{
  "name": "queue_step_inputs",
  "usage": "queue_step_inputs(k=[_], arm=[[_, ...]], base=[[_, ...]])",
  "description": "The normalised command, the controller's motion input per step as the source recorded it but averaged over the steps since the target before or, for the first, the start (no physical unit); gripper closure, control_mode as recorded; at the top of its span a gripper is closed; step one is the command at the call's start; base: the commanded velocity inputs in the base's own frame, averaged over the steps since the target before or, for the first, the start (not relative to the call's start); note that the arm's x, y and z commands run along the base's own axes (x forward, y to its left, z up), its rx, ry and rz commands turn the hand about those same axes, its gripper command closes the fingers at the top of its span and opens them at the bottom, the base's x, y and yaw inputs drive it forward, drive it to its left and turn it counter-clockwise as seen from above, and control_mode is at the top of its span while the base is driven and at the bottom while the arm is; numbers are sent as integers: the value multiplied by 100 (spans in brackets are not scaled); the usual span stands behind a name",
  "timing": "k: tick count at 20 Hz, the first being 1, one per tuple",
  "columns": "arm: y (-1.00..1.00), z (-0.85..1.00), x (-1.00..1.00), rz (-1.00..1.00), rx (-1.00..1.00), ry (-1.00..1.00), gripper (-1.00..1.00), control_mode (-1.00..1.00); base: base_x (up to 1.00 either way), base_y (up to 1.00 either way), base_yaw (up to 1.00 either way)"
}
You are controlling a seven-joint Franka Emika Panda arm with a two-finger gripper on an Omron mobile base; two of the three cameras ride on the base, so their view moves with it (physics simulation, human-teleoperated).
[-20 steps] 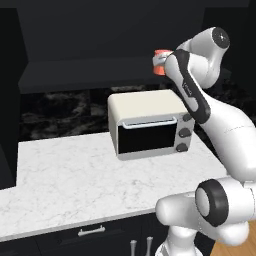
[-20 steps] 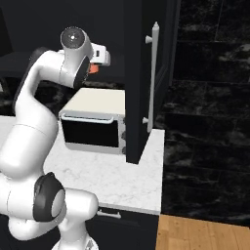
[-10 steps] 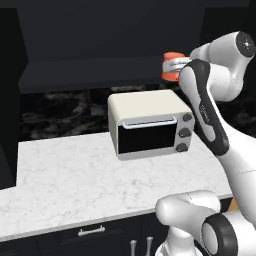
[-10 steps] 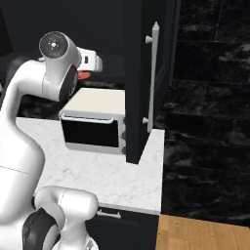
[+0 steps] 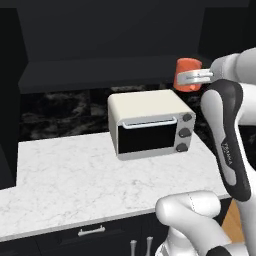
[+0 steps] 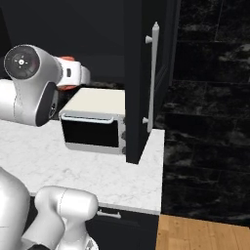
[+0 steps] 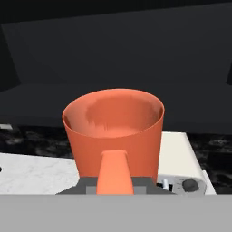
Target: Gather all objects into one cabinet and sort the glasses and bowls to opposite sides.
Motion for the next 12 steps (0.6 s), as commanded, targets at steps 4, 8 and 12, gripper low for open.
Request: queue_step_inputs(k=[4, 8, 12], arm=[[0, 11, -82, 0, 0, 0, 100, -100], [0, 21, -45, 0, 0, 1, 100, -100], [0, 9, -24, 0, 0, 7, 100, -100]], base=[[0, 0, 0], [0, 0, 0], [0, 0, 0]])
